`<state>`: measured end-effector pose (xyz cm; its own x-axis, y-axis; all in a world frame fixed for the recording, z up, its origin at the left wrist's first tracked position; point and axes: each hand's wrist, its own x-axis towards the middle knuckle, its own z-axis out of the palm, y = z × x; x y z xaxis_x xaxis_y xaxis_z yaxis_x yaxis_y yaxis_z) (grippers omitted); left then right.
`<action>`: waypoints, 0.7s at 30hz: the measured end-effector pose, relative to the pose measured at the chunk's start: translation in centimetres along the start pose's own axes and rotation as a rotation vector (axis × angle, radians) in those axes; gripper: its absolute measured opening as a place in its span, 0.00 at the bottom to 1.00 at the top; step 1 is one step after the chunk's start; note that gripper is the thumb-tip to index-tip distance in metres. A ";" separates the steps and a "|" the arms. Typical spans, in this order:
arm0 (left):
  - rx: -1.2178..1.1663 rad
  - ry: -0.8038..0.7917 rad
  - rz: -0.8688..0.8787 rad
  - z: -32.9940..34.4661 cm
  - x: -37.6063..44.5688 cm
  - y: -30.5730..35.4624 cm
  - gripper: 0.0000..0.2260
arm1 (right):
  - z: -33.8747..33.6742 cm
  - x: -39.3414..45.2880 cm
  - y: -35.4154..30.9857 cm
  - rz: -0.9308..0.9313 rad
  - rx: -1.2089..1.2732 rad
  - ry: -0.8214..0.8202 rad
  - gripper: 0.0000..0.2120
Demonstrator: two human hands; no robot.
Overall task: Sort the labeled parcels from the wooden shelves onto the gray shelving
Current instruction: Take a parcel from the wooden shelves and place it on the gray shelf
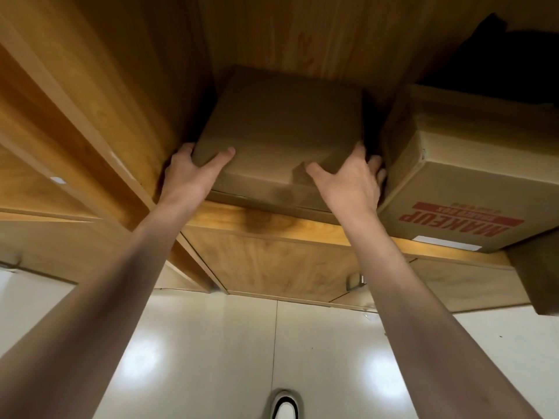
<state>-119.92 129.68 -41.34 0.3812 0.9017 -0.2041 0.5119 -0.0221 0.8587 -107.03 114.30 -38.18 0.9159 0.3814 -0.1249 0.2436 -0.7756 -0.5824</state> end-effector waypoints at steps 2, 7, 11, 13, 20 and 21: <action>-0.020 0.006 0.008 0.0 0.0 -0.2 0.32 | 0.0 0.3 0.5 0.039 0.117 -0.054 0.44; -0.048 0.006 0.031 0.2 -0.2 -0.2 0.30 | -0.3 0.9 1.0 0.135 0.227 -0.118 0.50; -0.049 0.027 0.016 -0.2 -1.0 -0.4 0.30 | -0.3 0.2 0.9 0.134 0.289 -0.116 0.48; -0.046 0.037 0.028 -0.8 -1.6 -0.4 0.30 | -0.5 -0.5 0.8 0.126 0.308 -0.097 0.47; -0.041 0.068 0.068 -3.6 -6.9 -1.1 0.32 | -2.3 -6.1 1.0 0.043 0.323 -0.047 0.50; -0.043 0.059 0.075 -4.3 -7.9 -1.5 0.32 | -2.6 -7.5 1.1 0.038 0.330 -0.039 0.50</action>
<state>-126.97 124.46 -38.99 0.3710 0.9219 -0.1115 0.4500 -0.0734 0.8900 -112.80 109.26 -35.76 0.9080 0.3792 -0.1784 0.0872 -0.5874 -0.8046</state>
